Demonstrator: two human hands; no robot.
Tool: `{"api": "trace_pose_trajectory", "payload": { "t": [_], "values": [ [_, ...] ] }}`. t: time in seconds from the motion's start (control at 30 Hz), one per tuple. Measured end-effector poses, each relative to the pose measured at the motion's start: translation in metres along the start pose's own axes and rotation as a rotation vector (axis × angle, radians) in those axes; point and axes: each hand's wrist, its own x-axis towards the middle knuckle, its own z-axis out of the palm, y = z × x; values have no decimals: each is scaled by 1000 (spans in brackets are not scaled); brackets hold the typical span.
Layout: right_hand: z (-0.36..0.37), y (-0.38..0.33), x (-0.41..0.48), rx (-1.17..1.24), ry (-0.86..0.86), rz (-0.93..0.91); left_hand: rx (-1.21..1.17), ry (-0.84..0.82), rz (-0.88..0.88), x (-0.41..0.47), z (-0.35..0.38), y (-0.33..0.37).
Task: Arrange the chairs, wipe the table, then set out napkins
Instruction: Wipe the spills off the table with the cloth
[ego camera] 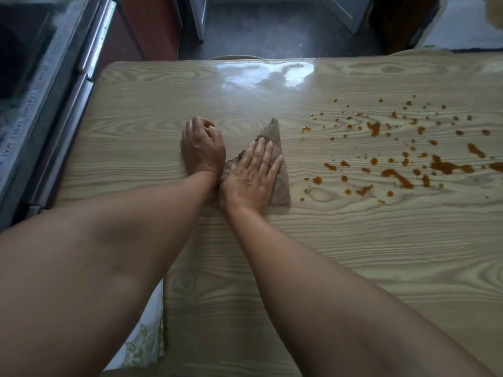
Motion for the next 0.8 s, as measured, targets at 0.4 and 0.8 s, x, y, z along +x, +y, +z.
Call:
{"api": "trace_pose_trajectory", "payload": {
  "t": [0.4,0.8],
  "values": [
    [-2,37,-39,-140,-55,-316,107,4,31,-2,1,1],
    [-24,98,-19,-212,-59,-806,243,-28,85,-5,1,4]
  ]
}}
